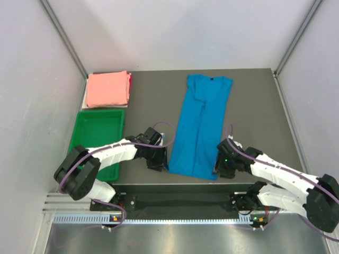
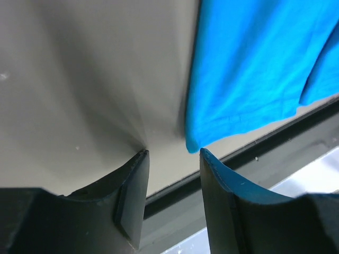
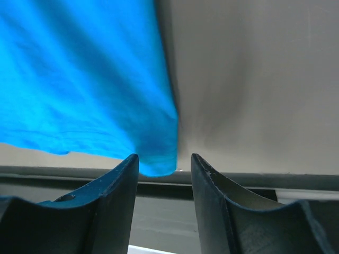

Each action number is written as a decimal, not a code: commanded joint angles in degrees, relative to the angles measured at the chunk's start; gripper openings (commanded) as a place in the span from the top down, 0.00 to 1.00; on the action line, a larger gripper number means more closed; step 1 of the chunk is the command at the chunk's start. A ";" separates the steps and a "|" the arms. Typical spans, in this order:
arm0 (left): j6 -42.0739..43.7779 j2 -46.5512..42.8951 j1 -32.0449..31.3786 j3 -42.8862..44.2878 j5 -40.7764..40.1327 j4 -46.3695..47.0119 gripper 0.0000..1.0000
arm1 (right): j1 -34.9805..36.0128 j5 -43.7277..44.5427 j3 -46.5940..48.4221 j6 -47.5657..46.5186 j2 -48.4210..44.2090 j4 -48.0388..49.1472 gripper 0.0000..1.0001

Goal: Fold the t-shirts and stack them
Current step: Fold the tshirt

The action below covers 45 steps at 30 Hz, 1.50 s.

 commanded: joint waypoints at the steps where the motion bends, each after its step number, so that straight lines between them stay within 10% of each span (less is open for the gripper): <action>1: 1.37 -0.50 -0.44 -0.66 1.32 3.48 0.52 | 0.91 3.73 0.32 3.97 -4.87 -1.29 0.55; 17: -0.55 -0.32 -1.32 -3.47 1.50 7.09 0.66 | 2.58 1.80 -5.75 5.20 -6.64 1.77 0.74; 22: -2.14 -2.95 -1.41 -3.83 0.71 6.39 0.67 | 2.67 0.30 -7.24 4.67 -6.47 4.07 1.00; 31: -3.37 -6.48 -1.23 -2.24 -2.38 4.45 0.52 | 2.58 2.67 -6.98 2.92 -11.56 -0.42 1.00; 45: -7.24 3.80 -2.55 -4.09 5.00 13.41 0.80 | 2.58 2.41 -7.95 2.30 -14.73 -1.29 1.00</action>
